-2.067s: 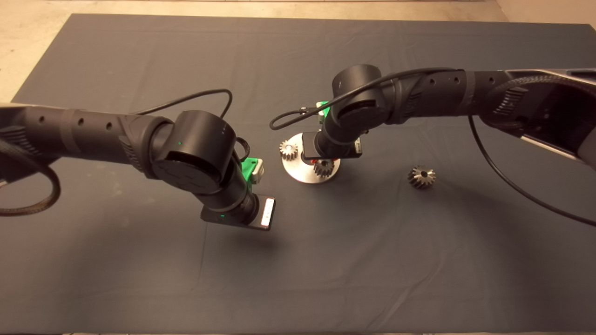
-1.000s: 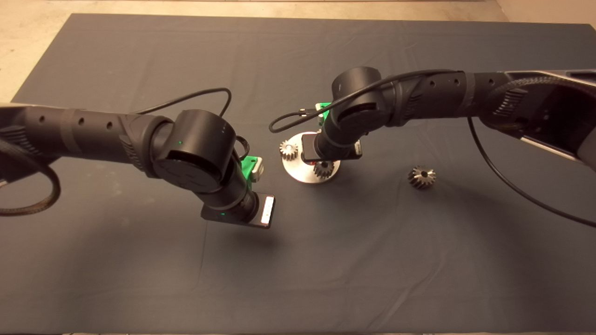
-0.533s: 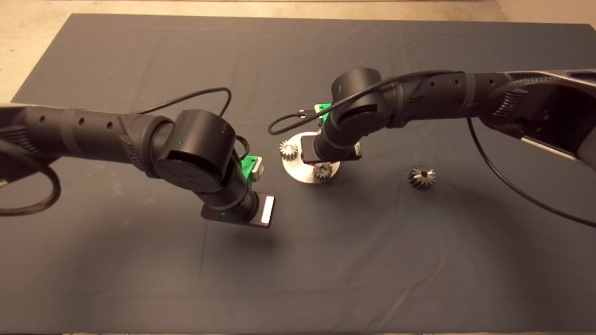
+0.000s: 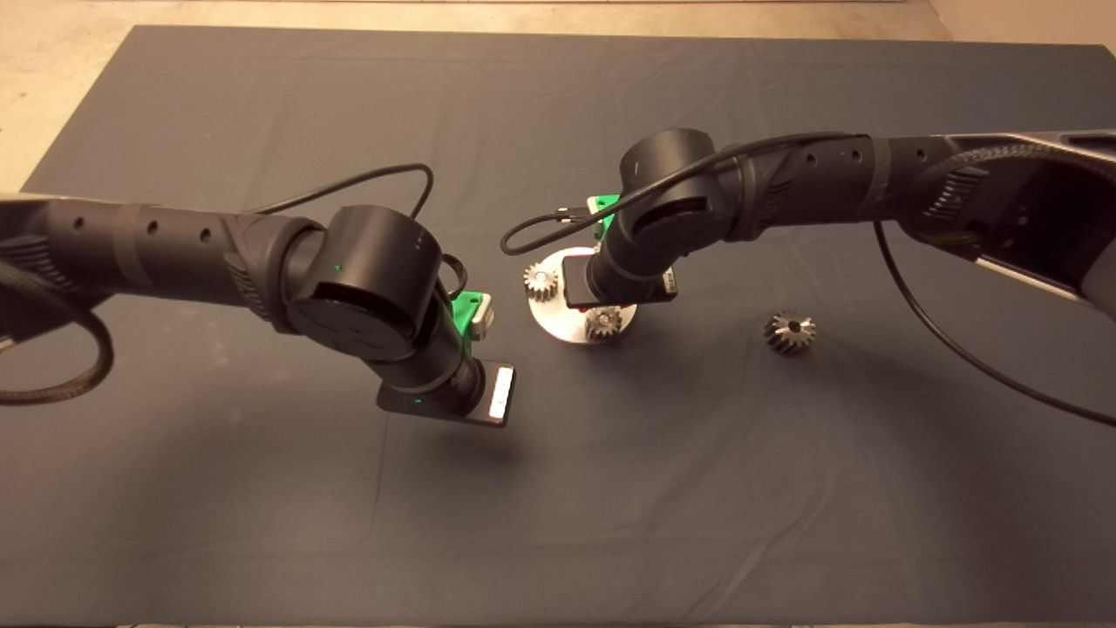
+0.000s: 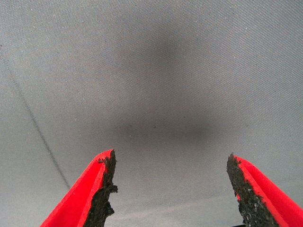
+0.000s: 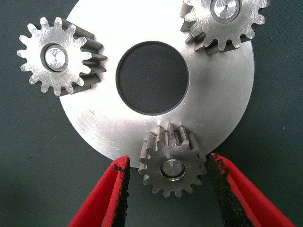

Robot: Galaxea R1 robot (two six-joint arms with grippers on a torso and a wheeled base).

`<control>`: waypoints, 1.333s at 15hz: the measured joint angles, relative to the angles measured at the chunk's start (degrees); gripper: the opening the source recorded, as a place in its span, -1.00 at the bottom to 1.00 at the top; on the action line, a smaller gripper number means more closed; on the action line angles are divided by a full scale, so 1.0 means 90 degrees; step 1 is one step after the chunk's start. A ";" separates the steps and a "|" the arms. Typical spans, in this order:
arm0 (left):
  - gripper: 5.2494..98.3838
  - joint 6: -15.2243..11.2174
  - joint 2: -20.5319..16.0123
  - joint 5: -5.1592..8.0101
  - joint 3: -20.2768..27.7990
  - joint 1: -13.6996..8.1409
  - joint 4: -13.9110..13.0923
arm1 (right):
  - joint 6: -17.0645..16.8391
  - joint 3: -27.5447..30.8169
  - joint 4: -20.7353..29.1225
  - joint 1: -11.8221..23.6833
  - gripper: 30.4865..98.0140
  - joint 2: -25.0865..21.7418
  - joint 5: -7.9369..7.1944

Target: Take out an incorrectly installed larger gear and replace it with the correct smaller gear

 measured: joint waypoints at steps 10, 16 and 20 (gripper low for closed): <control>0.16 0.0184 -0.0461 0.0000 0.0070 0.0007 -0.0003 | 0.0086 0.1587 0.0445 0.1297 -0.15 -0.1138 0.0015; 0.16 0.0023 -0.0992 0.0000 0.1155 -0.0334 -0.0085 | 0.0843 0.4276 0.1352 0.2441 -0.02 -0.2194 0.0012; 0.16 -0.0398 -0.1355 -0.0004 0.2394 -0.0416 -0.0168 | 0.1656 0.5607 0.1999 0.2973 0.12 -0.2528 0.0024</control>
